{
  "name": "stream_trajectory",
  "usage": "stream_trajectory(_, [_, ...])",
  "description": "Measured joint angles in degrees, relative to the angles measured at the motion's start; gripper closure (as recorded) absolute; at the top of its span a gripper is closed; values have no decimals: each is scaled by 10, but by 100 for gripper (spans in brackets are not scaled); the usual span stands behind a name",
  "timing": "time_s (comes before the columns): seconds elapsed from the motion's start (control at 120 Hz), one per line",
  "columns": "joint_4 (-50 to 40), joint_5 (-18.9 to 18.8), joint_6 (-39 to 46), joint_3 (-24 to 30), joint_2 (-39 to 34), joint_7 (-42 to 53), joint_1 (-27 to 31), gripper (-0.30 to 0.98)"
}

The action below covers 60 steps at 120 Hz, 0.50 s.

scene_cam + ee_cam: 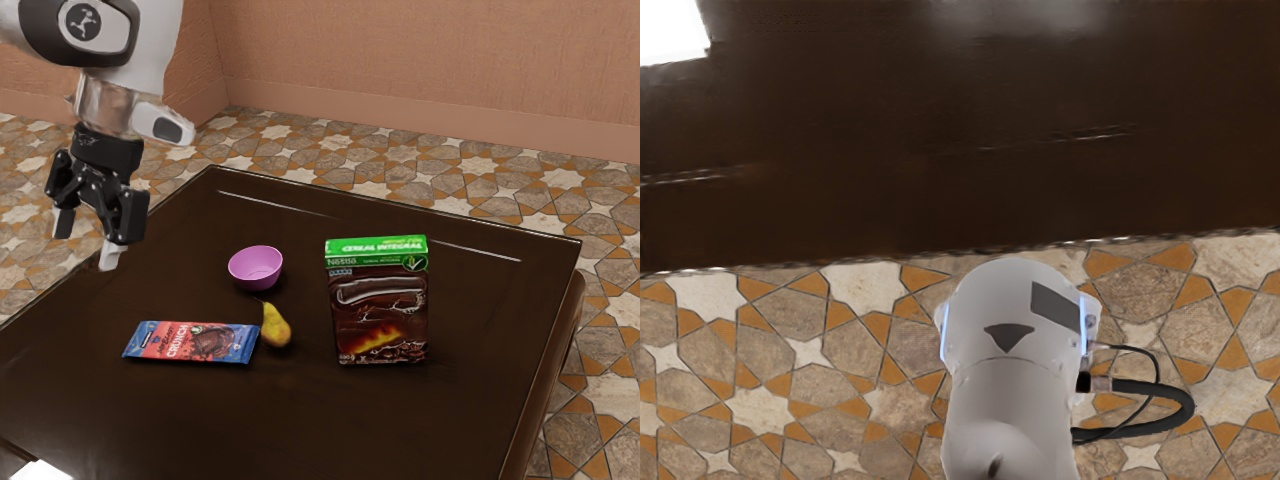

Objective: Place the pear in the bowl.

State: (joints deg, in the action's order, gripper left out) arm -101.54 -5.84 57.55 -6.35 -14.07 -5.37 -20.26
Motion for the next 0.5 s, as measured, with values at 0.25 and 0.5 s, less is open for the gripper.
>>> stream_trajectory(0.25, [9, -19, 215, 18, 47, -39, 2, 0])
stream_trajectory(0.5, [74, -21, 322, 56, 130, -73, -28, 0])
